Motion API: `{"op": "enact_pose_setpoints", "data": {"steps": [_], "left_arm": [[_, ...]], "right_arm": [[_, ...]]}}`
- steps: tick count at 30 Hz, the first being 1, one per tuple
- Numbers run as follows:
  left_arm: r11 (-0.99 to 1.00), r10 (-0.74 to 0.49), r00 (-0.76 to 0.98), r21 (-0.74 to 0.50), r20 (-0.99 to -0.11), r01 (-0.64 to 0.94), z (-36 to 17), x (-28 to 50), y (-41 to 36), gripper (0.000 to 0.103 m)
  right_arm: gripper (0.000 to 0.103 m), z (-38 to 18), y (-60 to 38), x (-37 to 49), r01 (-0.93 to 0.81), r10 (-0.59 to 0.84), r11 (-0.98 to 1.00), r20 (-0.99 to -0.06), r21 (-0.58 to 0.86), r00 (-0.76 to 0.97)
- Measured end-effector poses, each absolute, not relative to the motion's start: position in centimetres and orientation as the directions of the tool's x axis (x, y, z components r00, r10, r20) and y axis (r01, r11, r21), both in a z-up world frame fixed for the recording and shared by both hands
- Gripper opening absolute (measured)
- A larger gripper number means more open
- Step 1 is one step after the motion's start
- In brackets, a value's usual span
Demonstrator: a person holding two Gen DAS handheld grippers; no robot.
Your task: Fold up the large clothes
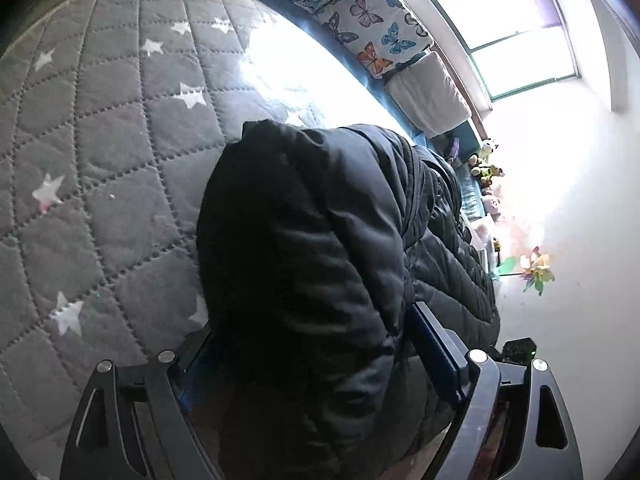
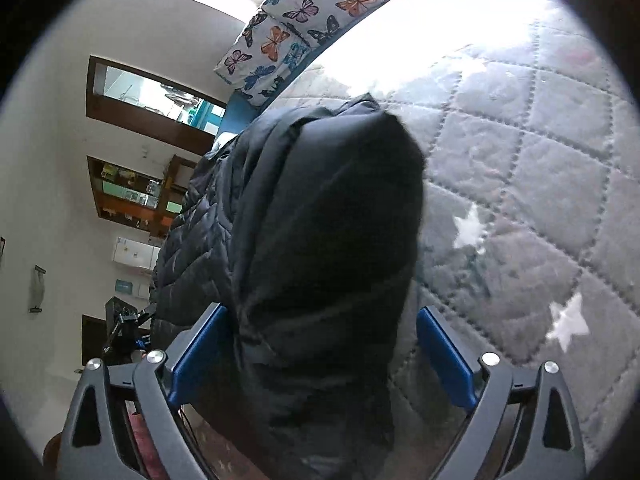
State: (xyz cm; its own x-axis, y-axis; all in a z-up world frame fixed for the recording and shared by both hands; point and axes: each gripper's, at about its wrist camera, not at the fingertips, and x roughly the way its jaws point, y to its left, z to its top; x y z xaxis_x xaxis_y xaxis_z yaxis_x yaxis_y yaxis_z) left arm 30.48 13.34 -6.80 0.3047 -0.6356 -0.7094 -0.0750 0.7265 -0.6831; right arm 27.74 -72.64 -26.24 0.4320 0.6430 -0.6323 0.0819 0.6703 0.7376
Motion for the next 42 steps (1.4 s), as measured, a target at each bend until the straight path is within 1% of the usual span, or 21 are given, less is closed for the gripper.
{"op": "enact_pose_setpoints", "data": {"steps": [2, 9, 20, 32, 37, 42], "left_arm": [[0.73, -0.63, 0.3, -0.678, -0.716, -0.086, -7.3, 30.9, 13.0, 0.096], [0.772, -0.592, 0.298, -0.633, -0.748, -0.057, -7.4, 31.5, 11.6, 0.096], [0.867, -0.472, 0.334, -0.499, -0.816, 0.007, -6.4, 31.9, 7.8, 0.096], [0.922, -0.376, 0.368, -0.382, -0.85, 0.061, -6.0, 31.6, 4.5, 0.096], [0.931, -0.359, 0.375, -0.358, -0.855, 0.074, -6.3, 31.8, 4.0, 0.096], [0.93, -0.363, 0.371, -0.359, -0.855, 0.084, -6.6, 31.7, 4.6, 0.096]], "right_arm": [[0.103, -26.2, -72.3, 27.7, 0.073, 0.653, 0.667, -0.629, 0.741, 0.421], [0.103, -25.9, -71.1, 28.5, 0.051, 0.659, 0.682, -0.643, 0.73, 0.39], [0.103, -25.6, -70.7, 28.4, 0.039, 0.65, 0.7, -0.659, 0.713, 0.379], [0.103, -24.9, -68.6, 29.2, 0.016, 0.628, 0.737, -0.693, 0.676, 0.353], [0.103, -24.6, -67.8, 29.2, -0.012, 0.609, 0.763, -0.714, 0.646, 0.346], [0.103, -24.8, -67.5, 29.4, -0.015, 0.61, 0.764, -0.714, 0.645, 0.344]]}}
